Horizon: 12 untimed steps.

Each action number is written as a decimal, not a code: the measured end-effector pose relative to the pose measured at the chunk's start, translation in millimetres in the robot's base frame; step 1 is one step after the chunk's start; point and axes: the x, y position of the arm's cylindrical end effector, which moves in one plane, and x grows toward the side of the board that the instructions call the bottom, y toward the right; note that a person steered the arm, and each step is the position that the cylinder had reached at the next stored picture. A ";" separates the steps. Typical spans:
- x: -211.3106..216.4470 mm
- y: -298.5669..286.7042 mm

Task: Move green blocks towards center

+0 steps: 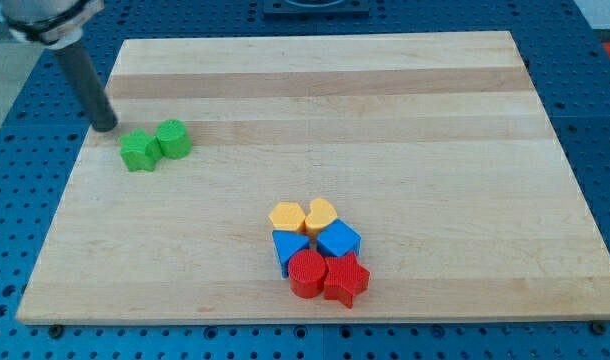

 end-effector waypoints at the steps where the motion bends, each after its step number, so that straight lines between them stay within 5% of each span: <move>1: 20.5 -13.2; 5: 121.4 -10.5; 8: 100.7 42.6; 12: 23.0 72.5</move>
